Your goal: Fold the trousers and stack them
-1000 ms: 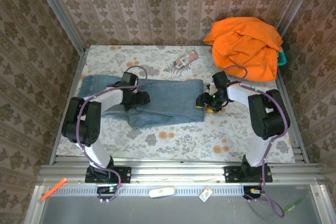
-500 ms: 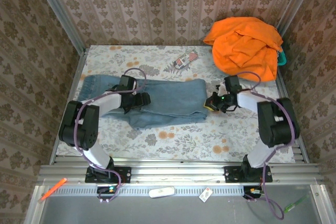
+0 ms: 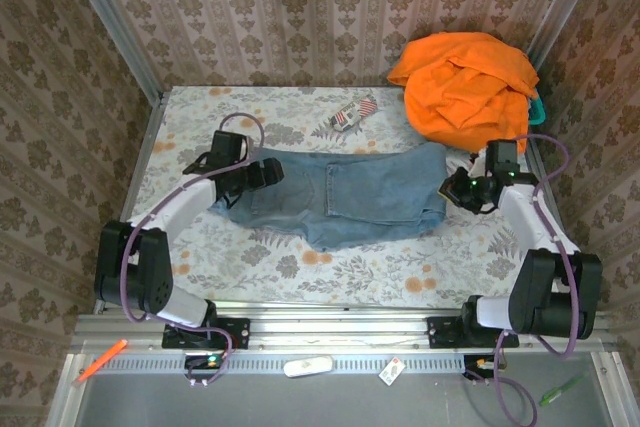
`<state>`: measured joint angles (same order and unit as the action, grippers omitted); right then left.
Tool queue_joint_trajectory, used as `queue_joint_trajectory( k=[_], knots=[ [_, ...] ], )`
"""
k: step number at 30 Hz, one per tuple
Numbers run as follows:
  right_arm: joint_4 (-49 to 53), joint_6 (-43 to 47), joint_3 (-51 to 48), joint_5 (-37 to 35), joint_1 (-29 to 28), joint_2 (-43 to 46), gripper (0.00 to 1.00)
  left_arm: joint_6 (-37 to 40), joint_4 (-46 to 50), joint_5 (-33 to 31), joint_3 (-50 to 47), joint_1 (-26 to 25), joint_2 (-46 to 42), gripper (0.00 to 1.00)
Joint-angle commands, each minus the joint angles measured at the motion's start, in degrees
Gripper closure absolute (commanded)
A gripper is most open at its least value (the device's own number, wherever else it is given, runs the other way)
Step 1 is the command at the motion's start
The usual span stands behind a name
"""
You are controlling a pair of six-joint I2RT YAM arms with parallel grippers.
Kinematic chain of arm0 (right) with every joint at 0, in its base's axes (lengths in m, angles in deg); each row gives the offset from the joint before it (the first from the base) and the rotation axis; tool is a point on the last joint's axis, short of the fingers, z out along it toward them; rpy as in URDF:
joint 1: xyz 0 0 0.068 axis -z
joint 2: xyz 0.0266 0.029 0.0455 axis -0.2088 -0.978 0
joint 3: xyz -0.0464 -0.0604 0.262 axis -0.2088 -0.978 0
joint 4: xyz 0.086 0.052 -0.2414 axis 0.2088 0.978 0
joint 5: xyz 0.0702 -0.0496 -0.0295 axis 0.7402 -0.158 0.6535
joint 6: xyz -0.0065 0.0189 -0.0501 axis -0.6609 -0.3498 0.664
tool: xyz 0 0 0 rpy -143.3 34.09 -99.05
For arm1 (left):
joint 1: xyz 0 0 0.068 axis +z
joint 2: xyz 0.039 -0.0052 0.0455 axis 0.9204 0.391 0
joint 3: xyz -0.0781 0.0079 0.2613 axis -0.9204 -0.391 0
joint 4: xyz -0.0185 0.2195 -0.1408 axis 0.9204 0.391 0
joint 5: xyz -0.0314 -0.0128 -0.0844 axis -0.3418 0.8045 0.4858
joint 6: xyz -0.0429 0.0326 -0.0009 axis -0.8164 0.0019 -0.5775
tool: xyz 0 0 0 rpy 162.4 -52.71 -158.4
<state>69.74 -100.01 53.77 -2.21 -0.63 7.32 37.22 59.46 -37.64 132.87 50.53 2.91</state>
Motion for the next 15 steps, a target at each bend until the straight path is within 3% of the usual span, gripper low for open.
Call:
queue_joint_trajectory(
  k=[1,8,11,15],
  knots=[
    [4.0,1.8,2.95,-3.04,4.02,2.67,1.0,0.34,4.37,-4.26,0.08,3.83,-0.29,0.05],
    [6.31,2.51,9.28,-4.29,6.07,2.43,1.0,2.98,8.13,-15.01,-0.42,7.26,0.84,0.04],
    [6.58,2.53,11.24,-3.31,6.07,1.46,1.0,3.91,6.33,-15.75,-0.35,7.39,3.43,0.05],
    [7.76,2.75,13.27,-1.86,5.15,1.87,1.0,4.01,5.44,-14.57,0.07,7.31,8.71,0.18]
  ],
)
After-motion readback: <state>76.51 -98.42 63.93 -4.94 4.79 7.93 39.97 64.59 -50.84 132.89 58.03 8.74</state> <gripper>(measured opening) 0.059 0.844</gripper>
